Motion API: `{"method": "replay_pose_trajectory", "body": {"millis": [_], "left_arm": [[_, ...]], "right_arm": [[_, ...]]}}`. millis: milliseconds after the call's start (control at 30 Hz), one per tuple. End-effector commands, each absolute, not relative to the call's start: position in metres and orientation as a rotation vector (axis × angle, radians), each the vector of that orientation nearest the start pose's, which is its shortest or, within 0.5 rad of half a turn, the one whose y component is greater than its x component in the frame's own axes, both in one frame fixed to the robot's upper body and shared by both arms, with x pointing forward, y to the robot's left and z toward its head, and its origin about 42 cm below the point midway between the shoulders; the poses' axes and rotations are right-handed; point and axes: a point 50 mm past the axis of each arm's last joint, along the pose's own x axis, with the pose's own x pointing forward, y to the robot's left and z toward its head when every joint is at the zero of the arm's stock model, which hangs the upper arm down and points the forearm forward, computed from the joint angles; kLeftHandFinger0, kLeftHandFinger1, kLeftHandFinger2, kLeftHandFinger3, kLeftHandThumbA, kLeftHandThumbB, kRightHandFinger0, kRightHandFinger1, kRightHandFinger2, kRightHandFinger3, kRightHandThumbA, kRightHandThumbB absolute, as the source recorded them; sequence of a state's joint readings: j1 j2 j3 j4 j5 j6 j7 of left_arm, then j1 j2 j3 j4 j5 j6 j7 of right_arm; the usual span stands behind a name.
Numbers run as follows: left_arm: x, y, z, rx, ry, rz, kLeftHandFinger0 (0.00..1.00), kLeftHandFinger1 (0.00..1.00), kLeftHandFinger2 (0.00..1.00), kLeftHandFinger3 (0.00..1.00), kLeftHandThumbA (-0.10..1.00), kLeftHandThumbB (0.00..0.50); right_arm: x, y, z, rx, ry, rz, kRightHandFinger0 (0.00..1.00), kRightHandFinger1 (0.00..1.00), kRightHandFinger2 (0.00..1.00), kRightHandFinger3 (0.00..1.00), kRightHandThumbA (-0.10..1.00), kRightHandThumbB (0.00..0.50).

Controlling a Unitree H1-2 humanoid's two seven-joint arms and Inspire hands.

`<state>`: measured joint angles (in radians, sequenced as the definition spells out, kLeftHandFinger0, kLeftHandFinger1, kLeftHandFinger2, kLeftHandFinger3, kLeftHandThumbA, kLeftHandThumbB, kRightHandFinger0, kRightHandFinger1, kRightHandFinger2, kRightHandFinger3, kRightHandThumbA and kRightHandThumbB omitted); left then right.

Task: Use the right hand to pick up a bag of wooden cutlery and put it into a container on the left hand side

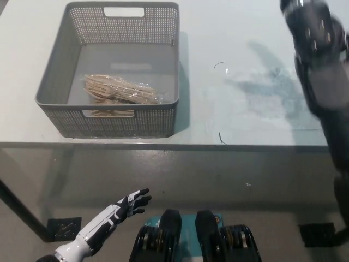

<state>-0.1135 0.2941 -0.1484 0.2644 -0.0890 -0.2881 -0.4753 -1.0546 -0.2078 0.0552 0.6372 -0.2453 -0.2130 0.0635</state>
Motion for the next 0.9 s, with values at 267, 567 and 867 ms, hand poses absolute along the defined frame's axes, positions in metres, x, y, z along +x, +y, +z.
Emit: {"method": "replay_pose_trajectory", "body": {"millis": [267, 567, 867], "left_arm": [[0.327, 0.263, 0.099, 0.197, -0.193, -0.491, 1.0, 1.0, 1.0, 1.0, 1.0, 0.414], [0.331, 0.258, 0.103, 0.164, -0.218, -0.442, 1.0, 1.0, 1.0, 1.0, 1.0, 0.425], [0.314, 0.254, 0.084, 0.112, -0.257, -0.285, 1.0, 1.0, 1.0, 1.0, 1.0, 0.344]], "right_arm": [[0.382, -0.256, 0.301, -0.124, -0.734, 0.232, 1.0, 1.0, 1.0, 1.0, 0.9, 0.286], [0.357, -0.257, 0.213, -0.009, -0.493, 0.243, 1.0, 1.0, 1.0, 1.0, 0.9, 0.251], [0.315, -0.229, 0.143, 0.133, -0.261, 0.255, 1.0, 1.0, 1.0, 1.0, 1.0, 0.188]]}}
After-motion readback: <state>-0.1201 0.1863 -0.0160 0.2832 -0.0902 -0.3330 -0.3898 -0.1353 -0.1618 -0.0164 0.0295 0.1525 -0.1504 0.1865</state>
